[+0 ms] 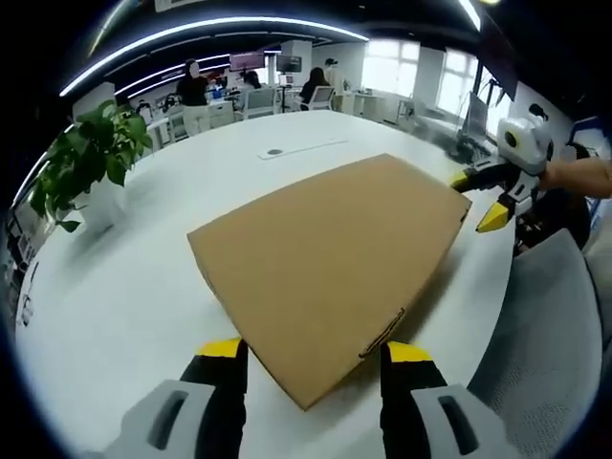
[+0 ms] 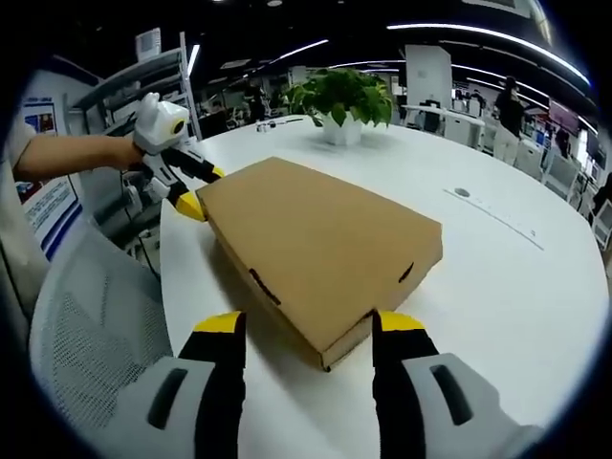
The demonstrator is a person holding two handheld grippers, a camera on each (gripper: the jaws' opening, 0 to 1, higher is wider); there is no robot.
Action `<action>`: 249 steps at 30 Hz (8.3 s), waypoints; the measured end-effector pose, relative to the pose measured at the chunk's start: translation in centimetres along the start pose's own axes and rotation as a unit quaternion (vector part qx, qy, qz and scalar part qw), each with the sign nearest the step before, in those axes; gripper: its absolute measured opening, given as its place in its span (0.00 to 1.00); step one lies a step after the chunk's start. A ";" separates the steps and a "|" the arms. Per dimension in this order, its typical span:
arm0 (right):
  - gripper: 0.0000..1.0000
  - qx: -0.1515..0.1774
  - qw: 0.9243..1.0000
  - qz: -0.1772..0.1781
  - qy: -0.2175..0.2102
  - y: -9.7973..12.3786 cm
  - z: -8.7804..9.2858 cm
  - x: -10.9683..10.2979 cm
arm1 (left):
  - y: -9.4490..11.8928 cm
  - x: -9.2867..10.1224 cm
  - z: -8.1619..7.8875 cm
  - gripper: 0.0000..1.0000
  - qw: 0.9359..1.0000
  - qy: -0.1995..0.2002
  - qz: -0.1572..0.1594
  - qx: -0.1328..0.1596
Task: Operate the shoe box by opening the lid, removing the specified soft item, and placing it in the target area until the item is outside and the box remains undamaged.
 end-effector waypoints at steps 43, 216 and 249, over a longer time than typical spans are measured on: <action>0.42 0.034 0.998 0.023 0.039 0.4 -0.6 -2.2 | 1.6 -0.2 1.9 0.66 1.000 0.017 0.005 0.017; 0.05 0.048 0.982 0.140 -0.120 -3.2 -8.6 12.8 | -1.2 -12.4 -9.4 0.03 0.975 0.179 -0.112 0.074; 0.23 0.067 0.976 0.089 -0.190 0.3 -6.2 8.8 | 1.0 -7.6 -7.6 0.27 0.975 0.190 -0.076 0.088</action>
Point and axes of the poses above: the point that each gripper's makers call its tool centre point, and the gripper's own axes: y roughly backward along the fingers, x roughly to its right, z roughly out of its underside, the point moved 6 cm from there along y, roughly backward along the fingers, and after that the axes turned 14 degrees about -x, right-handed, at the moved point
